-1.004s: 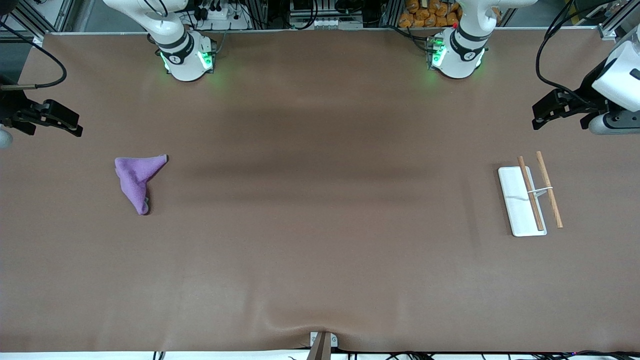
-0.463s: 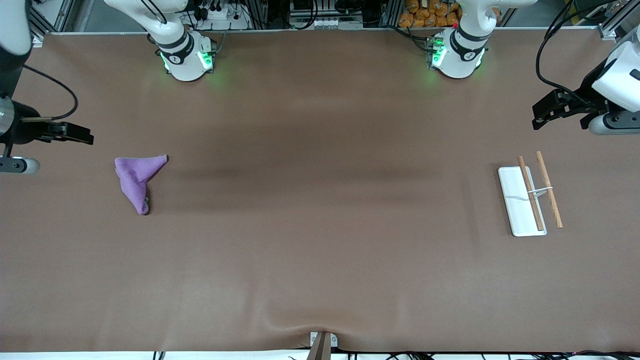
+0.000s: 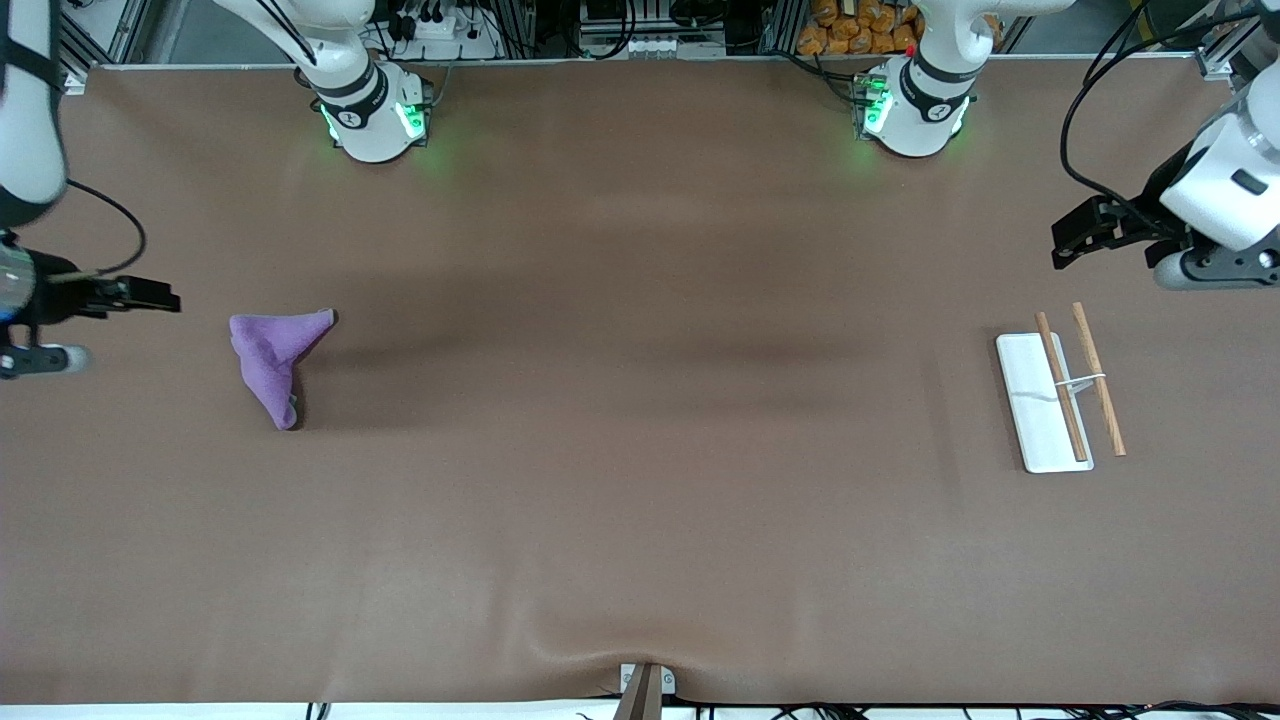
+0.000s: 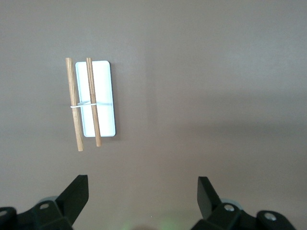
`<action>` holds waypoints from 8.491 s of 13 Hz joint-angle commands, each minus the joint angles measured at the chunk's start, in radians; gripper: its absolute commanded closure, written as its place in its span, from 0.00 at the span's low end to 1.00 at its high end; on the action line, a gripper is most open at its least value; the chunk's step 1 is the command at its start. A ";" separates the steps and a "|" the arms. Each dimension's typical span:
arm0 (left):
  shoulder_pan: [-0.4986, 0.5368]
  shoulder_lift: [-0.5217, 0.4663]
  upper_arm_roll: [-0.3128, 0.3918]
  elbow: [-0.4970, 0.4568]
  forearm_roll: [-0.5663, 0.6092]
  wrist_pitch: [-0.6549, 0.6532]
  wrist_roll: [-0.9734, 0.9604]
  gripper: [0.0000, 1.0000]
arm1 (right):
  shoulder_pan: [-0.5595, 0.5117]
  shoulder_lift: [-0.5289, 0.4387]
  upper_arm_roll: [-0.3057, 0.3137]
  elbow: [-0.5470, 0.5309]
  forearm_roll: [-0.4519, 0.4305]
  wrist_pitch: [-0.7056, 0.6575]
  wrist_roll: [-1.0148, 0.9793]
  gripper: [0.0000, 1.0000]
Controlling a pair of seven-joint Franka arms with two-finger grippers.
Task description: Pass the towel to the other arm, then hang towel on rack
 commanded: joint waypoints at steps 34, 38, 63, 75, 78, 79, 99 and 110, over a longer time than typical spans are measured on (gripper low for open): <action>-0.020 0.037 -0.020 -0.084 -0.019 0.111 -0.007 0.00 | -0.022 0.087 0.023 -0.330 0.173 0.281 -0.202 1.00; -0.021 0.060 -0.063 -0.040 -0.068 0.112 -0.095 0.00 | 0.024 0.068 0.025 -0.258 0.314 0.094 0.009 1.00; -0.353 0.243 -0.248 -0.037 -0.168 0.404 -1.515 0.00 | 0.641 0.082 0.022 0.022 0.843 0.322 1.907 1.00; -0.294 0.302 -0.241 -0.045 -0.145 0.398 -1.618 0.00 | 0.702 0.151 0.022 0.069 0.916 0.463 1.975 1.00; -0.299 0.319 -0.241 -0.040 -0.140 0.401 -1.619 0.10 | 0.702 0.159 0.022 0.085 0.916 0.460 1.978 1.00; -0.298 0.316 -0.242 -0.040 -0.142 0.401 -1.621 0.16 | 0.702 0.160 0.022 0.086 0.916 0.460 1.978 1.00; -0.311 0.372 -0.242 0.000 -0.147 0.402 -1.621 0.96 | 0.704 0.160 0.022 0.086 0.914 0.460 1.978 1.00; -0.192 0.326 -0.238 0.063 -0.139 0.297 -1.342 1.00 | 0.685 0.157 0.020 0.086 0.912 0.449 1.978 0.00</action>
